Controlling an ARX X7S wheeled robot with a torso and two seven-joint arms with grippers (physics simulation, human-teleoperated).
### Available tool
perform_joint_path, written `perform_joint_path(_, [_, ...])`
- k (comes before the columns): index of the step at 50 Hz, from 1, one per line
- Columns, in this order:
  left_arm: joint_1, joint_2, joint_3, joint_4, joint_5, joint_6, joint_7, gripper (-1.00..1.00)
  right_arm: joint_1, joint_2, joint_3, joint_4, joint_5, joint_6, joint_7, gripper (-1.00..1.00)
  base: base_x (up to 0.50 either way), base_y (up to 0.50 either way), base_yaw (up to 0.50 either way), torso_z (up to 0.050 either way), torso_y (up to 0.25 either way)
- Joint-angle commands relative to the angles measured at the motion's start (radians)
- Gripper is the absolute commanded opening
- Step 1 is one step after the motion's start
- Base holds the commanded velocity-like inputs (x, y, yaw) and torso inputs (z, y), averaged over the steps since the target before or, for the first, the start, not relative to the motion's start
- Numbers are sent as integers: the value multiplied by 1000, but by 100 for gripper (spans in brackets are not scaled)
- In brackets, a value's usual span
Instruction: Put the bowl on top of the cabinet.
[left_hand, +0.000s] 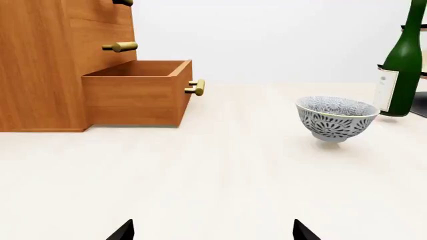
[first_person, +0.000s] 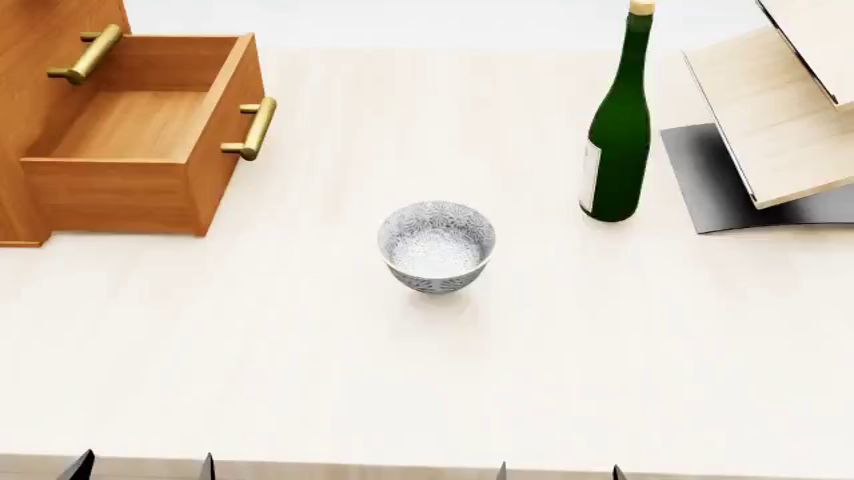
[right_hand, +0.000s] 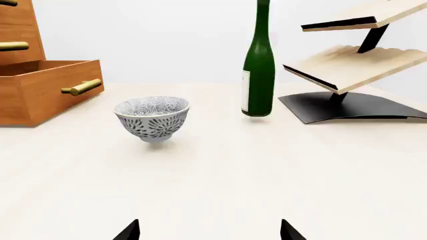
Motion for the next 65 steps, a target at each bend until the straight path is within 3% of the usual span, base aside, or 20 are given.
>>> perform_joint_path(1, [1,-15,16,2,-20,1,-18,100,0,15,-19,0,12,-5,24,100,0,0,0,0,0])
perform_joint_path(19, [-2,-55,58,1,-63,16,-74,100,6,55,-63,5,58,8,77,100,0,0,0,0,0])
perform_joint_path(20, [3,-13,9,7,-22,11,-25,100,2,10,-10,-5,13,17,24,100,0,0,0,0,0])
perform_joint_path(31, [-7,-48,66,-3,13,-24,-99,100,1,50,-58,-14,38,15,52,100,0,0,0,0,0])
perform_joint_path(36, [3,-92,77,62,79,15,-135,100,7,75,-54,-95,78,67,37,100,0,0,0,0,0])
perform_joint_path(41, [29,-157,97,183,77,95,-77,100,40,116,-14,-185,114,117,38,100,0,0,0,0,0])
perform_joint_path(48, [33,-212,28,345,-18,42,-44,100,88,198,87,-317,158,204,58,100,0,0,0,0,0])
perform_joint_path(58, [19,-310,-160,591,-113,-111,-66,100,94,341,321,-587,311,375,59,100,0,0,0,0,0])
perform_joint_path(65, [63,-331,-380,633,-281,-127,-91,100,48,394,540,-666,470,431,36,100,0,0,0,0,0])
